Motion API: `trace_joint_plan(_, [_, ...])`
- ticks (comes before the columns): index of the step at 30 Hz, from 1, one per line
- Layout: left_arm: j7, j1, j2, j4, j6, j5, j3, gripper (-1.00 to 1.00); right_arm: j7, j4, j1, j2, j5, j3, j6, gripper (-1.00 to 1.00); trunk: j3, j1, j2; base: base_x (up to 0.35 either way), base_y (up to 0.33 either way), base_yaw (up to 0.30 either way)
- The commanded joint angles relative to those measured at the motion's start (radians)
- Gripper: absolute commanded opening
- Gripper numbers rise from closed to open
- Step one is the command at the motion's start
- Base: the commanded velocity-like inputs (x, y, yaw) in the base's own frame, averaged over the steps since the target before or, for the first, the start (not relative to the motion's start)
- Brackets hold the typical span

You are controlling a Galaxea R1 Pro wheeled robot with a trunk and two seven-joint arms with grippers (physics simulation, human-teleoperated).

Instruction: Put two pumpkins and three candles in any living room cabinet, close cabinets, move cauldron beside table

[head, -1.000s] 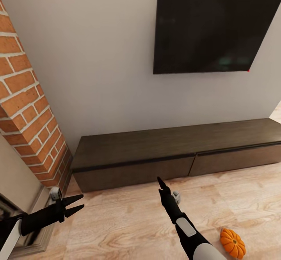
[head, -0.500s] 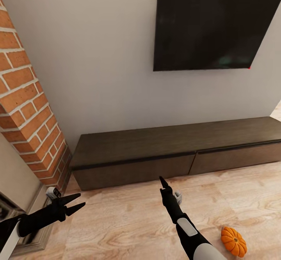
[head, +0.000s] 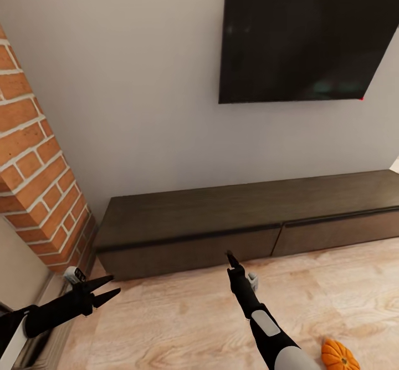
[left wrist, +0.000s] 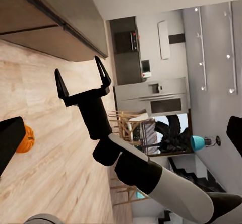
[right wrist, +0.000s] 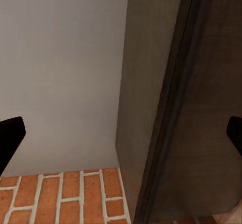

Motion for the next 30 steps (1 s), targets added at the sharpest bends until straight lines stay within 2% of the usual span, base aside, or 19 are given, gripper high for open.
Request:
trace_joint_plan(1, [0.000,0.000,0.000,0.000,0.000,0.000,0.000,1.00,0.000,0.000,0.000,0.000,0.000,0.000,0.000,1.00,0.000,0.000,0.000,0.325,0.000,0.000])
trace_joint_plan(13, [0.000,0.000,-0.001,0.000,0.000,0.002,-0.001,1.00,-0.001,0.001,0.000,0.000,0.001,0.002,-0.001,1.00,0.000,0.000,0.000,0.270,0.000,0.000])
trace_joint_plan(21, [-0.002,0.000,-0.004,-0.002,-0.001,0.008,0.000,1.00,-0.002,0.001,0.000,0.000,0.001,0.002,-0.001,1.00,0.000,0.000,0.000,0.046,0.000,0.000])
trace_joint_plan(30, [-0.002,0.000,-0.004,-0.004,-0.001,0.009,0.000,1.00,-0.002,0.001,0.000,0.000,0.001,0.000,-0.001,1.00,-0.028,0.035,-0.063,0.001,0.000,0.000])
